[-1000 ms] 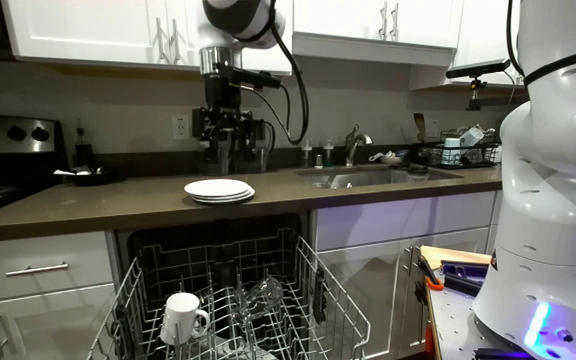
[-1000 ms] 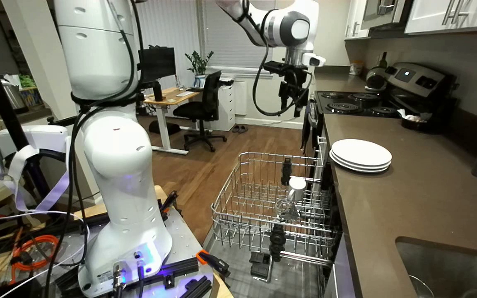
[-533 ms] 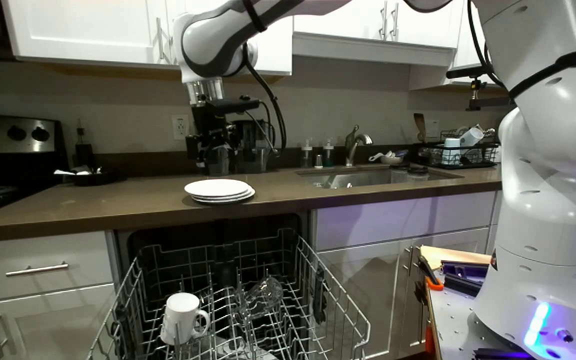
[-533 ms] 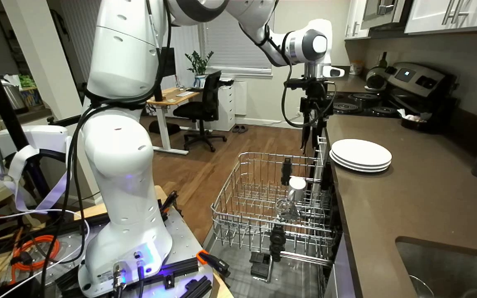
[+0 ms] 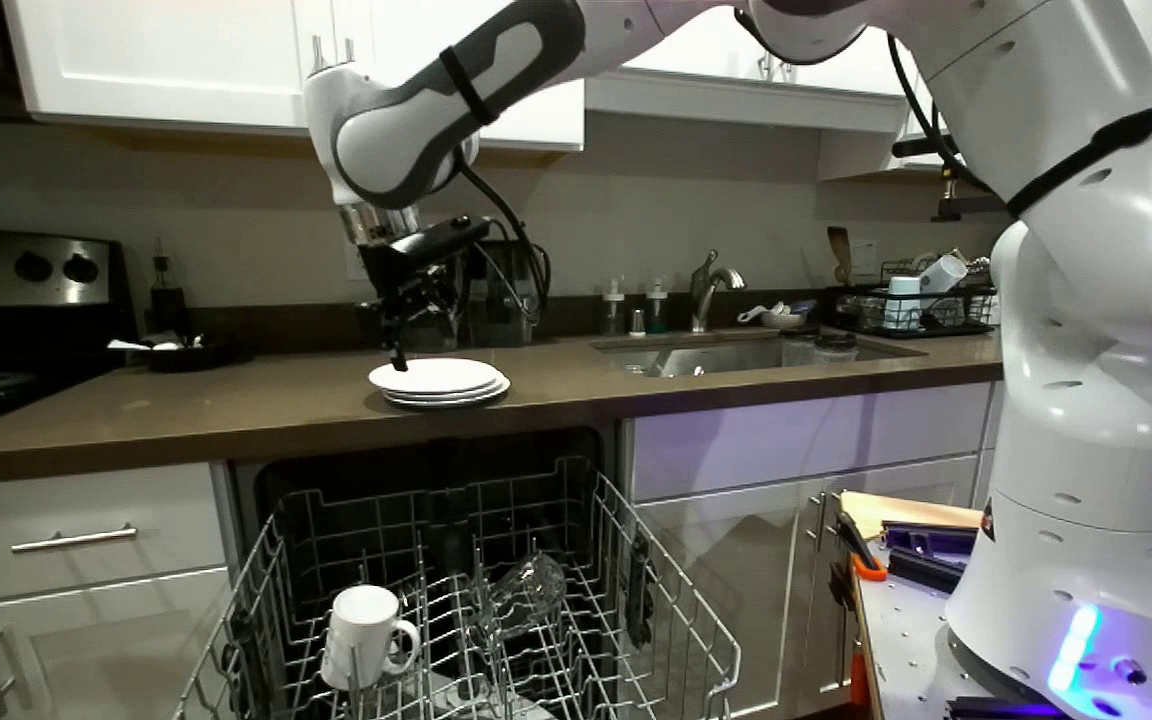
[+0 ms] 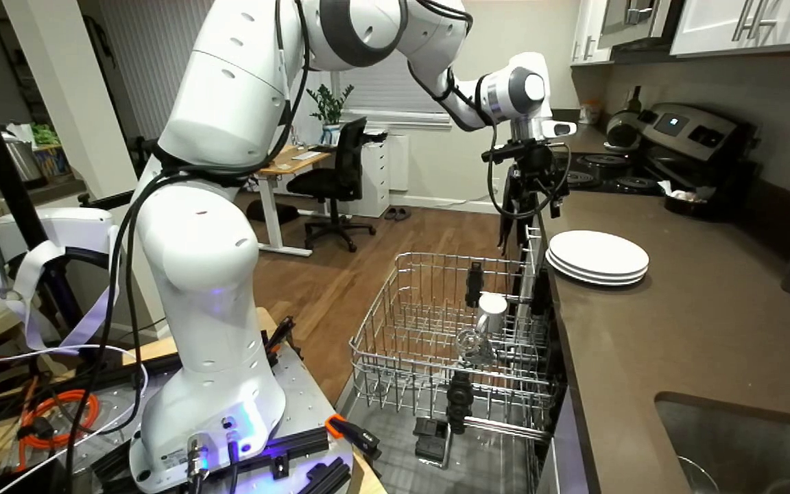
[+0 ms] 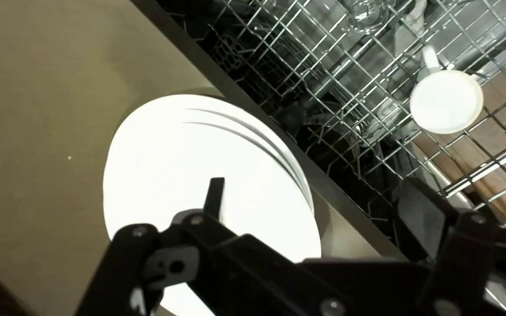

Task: Remove the topmost plate from the stack on the counter and put it inside the dishwasher

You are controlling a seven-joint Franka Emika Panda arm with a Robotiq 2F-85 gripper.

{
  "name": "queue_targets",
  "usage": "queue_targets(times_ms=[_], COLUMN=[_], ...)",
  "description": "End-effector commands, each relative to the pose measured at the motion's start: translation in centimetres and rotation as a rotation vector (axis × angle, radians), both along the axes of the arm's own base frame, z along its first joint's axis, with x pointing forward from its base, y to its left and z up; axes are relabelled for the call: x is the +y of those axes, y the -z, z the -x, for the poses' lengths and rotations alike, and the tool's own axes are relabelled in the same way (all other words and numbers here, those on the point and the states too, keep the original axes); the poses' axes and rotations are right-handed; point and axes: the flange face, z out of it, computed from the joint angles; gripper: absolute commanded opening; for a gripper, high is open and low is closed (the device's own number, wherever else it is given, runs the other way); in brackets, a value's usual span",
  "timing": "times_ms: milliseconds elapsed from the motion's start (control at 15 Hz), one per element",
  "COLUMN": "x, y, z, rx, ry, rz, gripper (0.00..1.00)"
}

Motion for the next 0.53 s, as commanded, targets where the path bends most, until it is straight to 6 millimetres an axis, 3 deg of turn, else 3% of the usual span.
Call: queue_targets(times_ms=[0, 333, 467], x=[0.2, 0.3, 0.3], y=[1.9, 3.8, 3.6], z=[-2.6, -5.0, -5.6], rx=[-0.022, -0.042, -0.048], ry=[-0.021, -0.047, -0.051], rz=[0.089, 0.158, 0.174], gripper=[1.0, 1.0, 1.0])
